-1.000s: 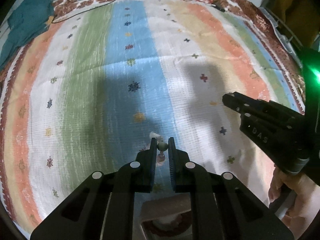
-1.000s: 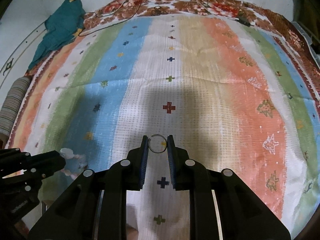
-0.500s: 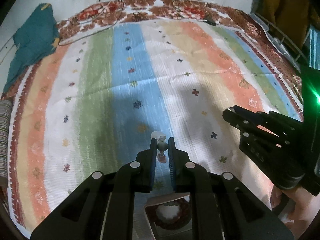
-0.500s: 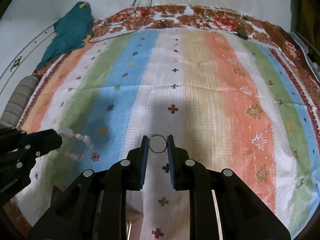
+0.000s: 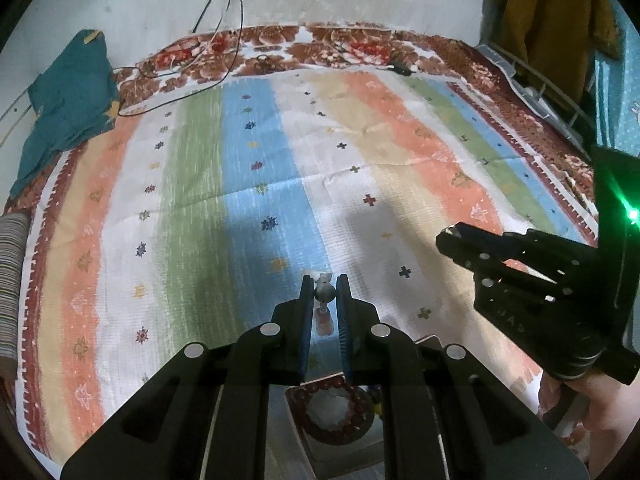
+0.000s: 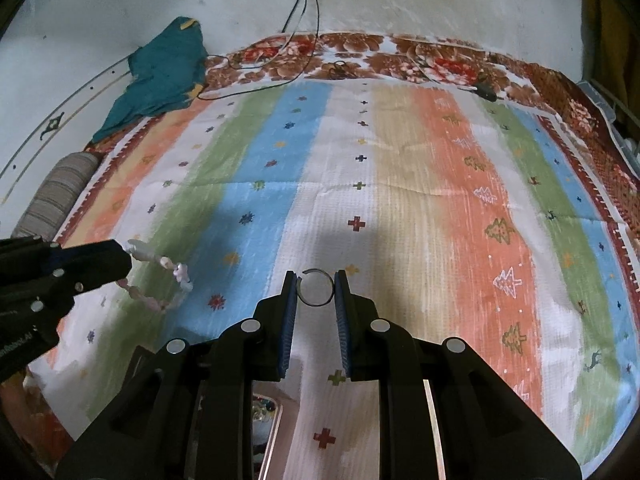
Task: Organize jewelry
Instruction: 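Carry the shell bracelet and silver ring over the silver tin with both tools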
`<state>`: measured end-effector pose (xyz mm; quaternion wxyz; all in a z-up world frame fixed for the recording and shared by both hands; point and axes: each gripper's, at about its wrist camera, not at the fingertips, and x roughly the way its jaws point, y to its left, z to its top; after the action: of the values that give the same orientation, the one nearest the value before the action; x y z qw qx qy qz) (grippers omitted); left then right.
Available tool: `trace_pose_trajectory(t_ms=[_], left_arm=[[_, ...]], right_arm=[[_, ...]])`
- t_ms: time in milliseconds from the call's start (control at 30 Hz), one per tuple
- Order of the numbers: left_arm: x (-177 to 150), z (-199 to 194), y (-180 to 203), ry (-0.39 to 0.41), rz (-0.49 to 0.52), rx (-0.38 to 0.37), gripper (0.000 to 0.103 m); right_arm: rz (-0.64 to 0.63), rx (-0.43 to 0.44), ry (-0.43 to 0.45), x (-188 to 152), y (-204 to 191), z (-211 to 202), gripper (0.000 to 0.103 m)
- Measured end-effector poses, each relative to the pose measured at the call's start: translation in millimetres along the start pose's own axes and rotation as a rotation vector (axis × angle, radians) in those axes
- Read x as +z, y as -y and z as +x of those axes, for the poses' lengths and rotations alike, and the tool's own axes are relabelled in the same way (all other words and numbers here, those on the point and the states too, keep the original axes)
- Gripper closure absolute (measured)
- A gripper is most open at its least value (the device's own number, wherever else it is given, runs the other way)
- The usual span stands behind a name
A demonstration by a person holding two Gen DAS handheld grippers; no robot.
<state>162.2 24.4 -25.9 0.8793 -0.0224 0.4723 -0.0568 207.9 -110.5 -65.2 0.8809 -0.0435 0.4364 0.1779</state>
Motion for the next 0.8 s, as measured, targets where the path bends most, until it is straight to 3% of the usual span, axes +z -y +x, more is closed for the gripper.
trace_pose_trajectory(t_ms=[800], left_arm=[[-32.5, -49.5, 16.6, 0.092, 0.005, -0.071, 0.092]], right_arm=[[-0.073, 0.076, 0.051, -26.7, -24.7, -41.6, 0.083]])
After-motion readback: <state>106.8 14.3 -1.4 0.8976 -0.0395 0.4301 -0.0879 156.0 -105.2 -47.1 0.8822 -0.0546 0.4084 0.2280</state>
